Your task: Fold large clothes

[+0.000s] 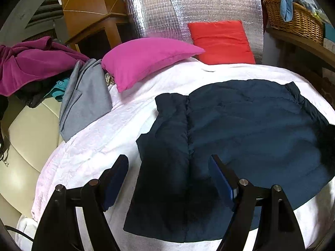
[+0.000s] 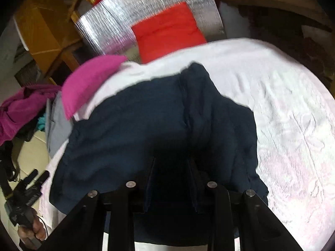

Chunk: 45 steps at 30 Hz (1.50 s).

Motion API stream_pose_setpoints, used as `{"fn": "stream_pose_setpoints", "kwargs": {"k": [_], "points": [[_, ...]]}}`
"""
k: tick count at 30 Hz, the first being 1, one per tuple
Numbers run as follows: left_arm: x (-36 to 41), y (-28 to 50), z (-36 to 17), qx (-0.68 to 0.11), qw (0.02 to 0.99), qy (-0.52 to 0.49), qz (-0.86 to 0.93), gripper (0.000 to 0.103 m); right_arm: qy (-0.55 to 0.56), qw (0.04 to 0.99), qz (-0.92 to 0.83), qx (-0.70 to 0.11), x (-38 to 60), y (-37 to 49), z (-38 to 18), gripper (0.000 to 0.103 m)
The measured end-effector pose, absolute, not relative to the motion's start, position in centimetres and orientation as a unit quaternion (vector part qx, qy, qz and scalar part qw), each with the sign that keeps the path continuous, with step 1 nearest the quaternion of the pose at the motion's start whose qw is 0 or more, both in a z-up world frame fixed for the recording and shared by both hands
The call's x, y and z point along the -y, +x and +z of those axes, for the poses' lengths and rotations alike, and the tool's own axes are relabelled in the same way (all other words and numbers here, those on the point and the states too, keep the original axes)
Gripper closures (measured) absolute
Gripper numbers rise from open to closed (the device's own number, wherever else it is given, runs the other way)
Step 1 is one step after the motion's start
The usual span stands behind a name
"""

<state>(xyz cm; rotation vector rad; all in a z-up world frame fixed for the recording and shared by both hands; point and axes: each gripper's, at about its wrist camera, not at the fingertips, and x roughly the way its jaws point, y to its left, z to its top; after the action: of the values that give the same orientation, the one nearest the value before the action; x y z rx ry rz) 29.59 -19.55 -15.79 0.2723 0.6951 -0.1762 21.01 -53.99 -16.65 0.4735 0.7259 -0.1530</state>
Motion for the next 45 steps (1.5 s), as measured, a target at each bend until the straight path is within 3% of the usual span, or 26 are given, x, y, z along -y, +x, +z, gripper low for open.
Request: {"fn": "stream_pose_setpoints", "kwargs": {"k": [4,8,12,13,14,16,27,36,37,38,41,43,44,45], "points": [[19.5,30.0,-16.3,-0.353,0.922,0.135,-0.085,0.024,0.228,0.899,-0.074,-0.366,53.8,21.9,-17.3,0.071],[19.1,32.3,-18.6,-0.421,0.896,0.119,-0.079,0.023,0.235,0.882,-0.075,-0.403,53.9,23.4,-18.9,0.07],[17.4,35.3,-18.9,-0.448,0.889,0.056,-0.078,0.023,0.247,0.891,-0.066,-0.375,55.1,24.2,-17.4,0.069],[17.0,35.9,-18.8,-0.448,0.89,0.038,-0.076,0.023,0.255,0.894,-0.071,-0.363,55.6,24.4,-16.8,0.057],[16.2,36.9,-18.6,-0.45,0.89,0.012,-0.074,0.023,0.262,0.897,-0.081,-0.346,56.2,24.5,-16.3,0.034],[15.0,38.5,-18.9,-0.459,0.885,-0.031,-0.071,0.023,0.269,0.904,-0.101,-0.316,57.5,24.9,-15.4,0.017],[12.5,45.6,-21.8,-0.509,0.831,-0.203,-0.095,0.023,0.313,0.879,-0.15,-0.326,62.9,33.3,-16.5,0.017],[13.5,50.1,-22.0,-0.501,0.826,-0.242,-0.086,0.019,0.34,0.859,-0.151,-0.353,65.5,38.4,-19.2,0.017],[13.8,50.4,-22.0,-0.498,0.828,-0.242,-0.09,0.019,0.336,0.858,-0.148,-0.36,65.5,38.7,-19.4,0.022],[14.2,50.8,-22.2,-0.5,0.827,-0.238,-0.092,0.019,0.334,0.858,-0.138,-0.365,65.4,39.0,-19.8,0.038],[16.3,52.2,-22.8,-0.508,0.828,-0.212,-0.108,0.019,0.32,0.86,-0.132,-0.376,64.9,39.5,-20.3,0.064],[17.6,52.4,-22.9,-0.501,0.838,-0.185,-0.109,0.032,0.297,0.873,-0.129,-0.365,64.2,39.6,-19.7,0.076],[18.0,52.5,-22.8,-0.497,0.843,-0.173,-0.111,0.049,0.276,0.884,-0.132,-0.353,63.6,39.7,-18.9,0.08],[18.2,52.7,-22.9,-0.497,0.845,-0.166,-0.112,0.056,0.261,0.893,-0.134,-0.341,63.3,39.6,-18.3,0.081]]}}
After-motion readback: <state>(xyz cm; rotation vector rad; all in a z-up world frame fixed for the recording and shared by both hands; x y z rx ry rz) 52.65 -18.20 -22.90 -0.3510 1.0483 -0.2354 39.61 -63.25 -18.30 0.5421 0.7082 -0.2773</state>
